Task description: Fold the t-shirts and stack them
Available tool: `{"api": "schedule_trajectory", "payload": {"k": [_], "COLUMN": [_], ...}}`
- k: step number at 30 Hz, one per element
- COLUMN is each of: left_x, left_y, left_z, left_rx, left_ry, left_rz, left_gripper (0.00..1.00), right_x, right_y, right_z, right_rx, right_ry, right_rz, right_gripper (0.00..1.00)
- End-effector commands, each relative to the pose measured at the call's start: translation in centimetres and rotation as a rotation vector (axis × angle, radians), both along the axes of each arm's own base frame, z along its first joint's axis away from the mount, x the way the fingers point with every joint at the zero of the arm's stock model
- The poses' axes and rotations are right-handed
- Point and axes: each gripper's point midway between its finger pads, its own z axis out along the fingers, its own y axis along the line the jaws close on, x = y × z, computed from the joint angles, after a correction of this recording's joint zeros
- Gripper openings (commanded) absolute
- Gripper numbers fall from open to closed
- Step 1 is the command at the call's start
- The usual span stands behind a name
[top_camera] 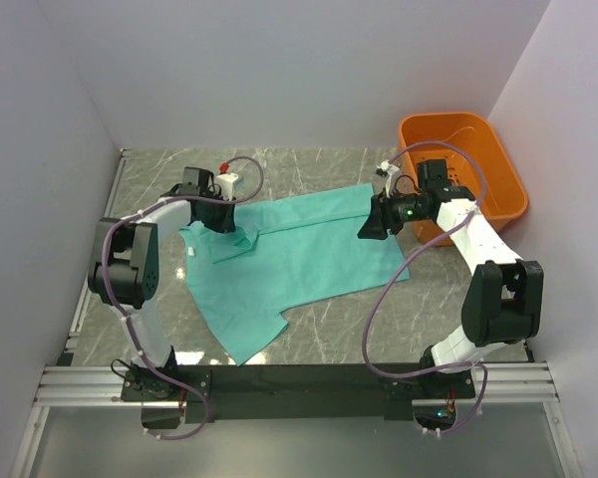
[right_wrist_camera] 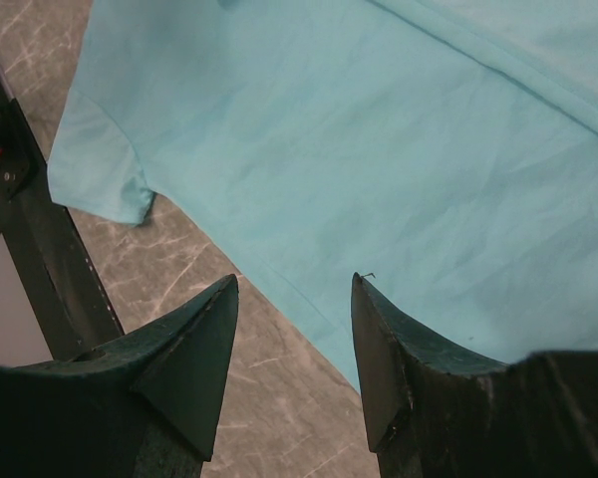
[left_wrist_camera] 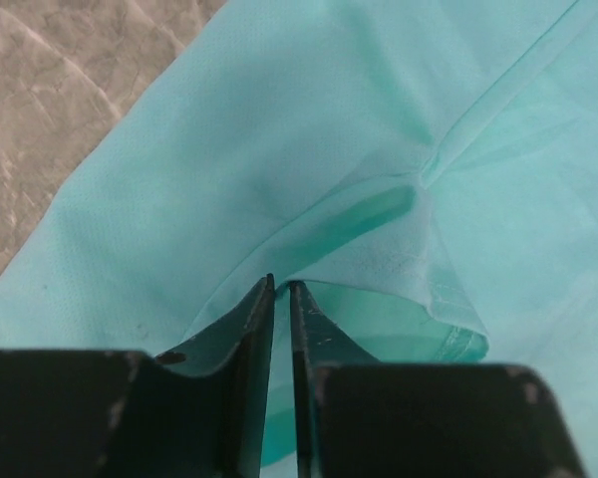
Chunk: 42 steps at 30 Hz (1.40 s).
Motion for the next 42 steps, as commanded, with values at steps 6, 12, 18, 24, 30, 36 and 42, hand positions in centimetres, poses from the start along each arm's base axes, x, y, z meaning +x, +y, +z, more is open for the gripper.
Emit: {"api": "schedule_trajectory", "payload": {"k": [6,12,18,24,30,36,42], "left_x": [1.4,-1.0,-3.5,-5.3,-7.0,-9.1,-8.6], "left_y": [-0.7,-2.2,-3.8,-4.8,-5.2,-5.9,-5.8], "left_z": [2.7,4.7,4.0,2.6,1.6,1.6,6.1], "left_rx": [0.013,-0.014,-0.011,0.033,0.08,0.117,0.032], "left_ry": [-0.093,-0.102,-0.049,0.009,0.049,0.074,-0.064], "left_rz": [-0.021,-0.05,-0.097,-0.107,-0.098,-0.123,-0.014], "left_gripper": [0.01,0.01,0.01,0.01,0.06,0.29,0.4], "right_x": [0.5,0.5,0.4,0.4,0.4,0.4,0.6], "right_y": [-0.2,-0.2,-0.2,-0.2,-0.2,-0.2,-0.3], "right_z": [0.9,0.8,1.0,1.2,1.2,1.0,0.4], "right_rx": [0.021,0.023,0.025,0.028,0.025,0.022,-0.004], "right_ry": [-0.021,-0.016,-0.018,-0.021,-0.022,-0.018,-0.015], "right_rz": [0.006,0.005,0.008,0.008,0.008,0.007,-0.003], "right_gripper": [0.56,0.56,0.56,0.56,0.56,0.56,0.56]}}
